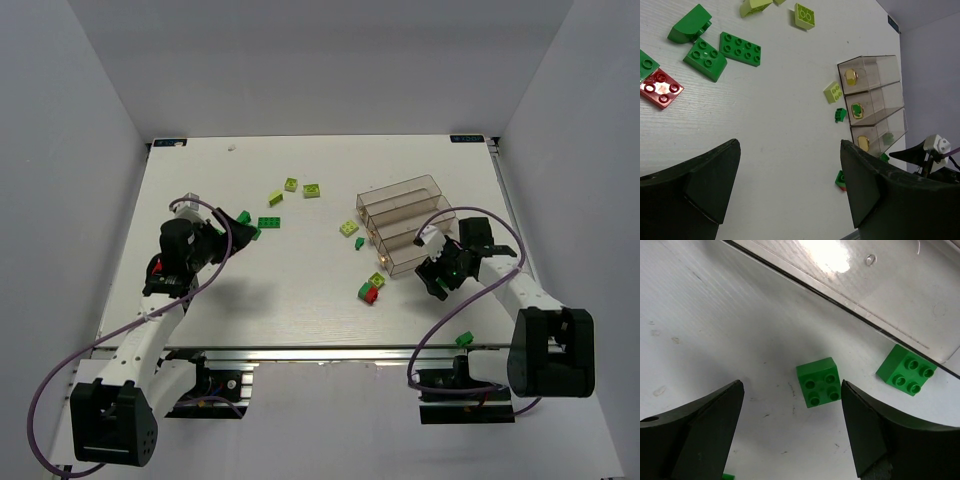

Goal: Sort the legos into containers by color

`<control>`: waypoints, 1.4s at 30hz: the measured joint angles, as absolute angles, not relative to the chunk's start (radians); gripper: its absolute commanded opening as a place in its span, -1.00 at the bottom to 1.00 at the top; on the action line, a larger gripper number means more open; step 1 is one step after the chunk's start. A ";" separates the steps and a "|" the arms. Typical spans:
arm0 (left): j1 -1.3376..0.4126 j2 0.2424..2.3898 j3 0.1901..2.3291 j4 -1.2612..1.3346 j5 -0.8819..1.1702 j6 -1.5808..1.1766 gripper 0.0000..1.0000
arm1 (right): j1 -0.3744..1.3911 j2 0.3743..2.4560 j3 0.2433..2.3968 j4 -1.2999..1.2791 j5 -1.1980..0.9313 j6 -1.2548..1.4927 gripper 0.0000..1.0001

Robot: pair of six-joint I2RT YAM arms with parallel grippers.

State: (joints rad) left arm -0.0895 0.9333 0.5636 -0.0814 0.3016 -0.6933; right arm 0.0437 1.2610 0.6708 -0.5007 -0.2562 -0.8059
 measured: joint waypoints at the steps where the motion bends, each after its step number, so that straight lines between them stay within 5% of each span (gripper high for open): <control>1: -0.089 0.933 0.563 -0.081 0.302 -0.693 0.80 | 0.043 1.268 0.671 -0.491 -0.251 -0.811 0.64; 9: -0.089 0.927 0.548 -0.083 0.302 -0.694 0.80 | 0.029 1.334 0.671 -0.442 -0.234 -0.836 0.60; 19: -0.089 0.928 0.548 -0.081 0.302 -0.694 0.80 | 0.015 1.376 0.672 -0.465 -0.286 -0.891 0.12; 22: -0.089 0.930 0.548 -0.080 0.302 -0.696 0.80 | 0.014 1.375 0.671 -0.474 -0.298 -0.909 -0.08; 26: -0.089 0.941 0.548 -0.071 0.303 -0.697 0.80 | 0.014 1.359 0.671 -0.488 -0.318 -0.938 -0.70; 29: -0.089 0.961 0.548 -0.064 0.307 -0.699 0.80 | 0.014 1.321 0.671 -0.524 -0.357 -0.971 -0.91; 42: -0.089 1.034 0.548 0.014 0.346 -0.726 0.76 | 0.023 1.159 0.930 -0.803 -0.764 -0.981 -1.00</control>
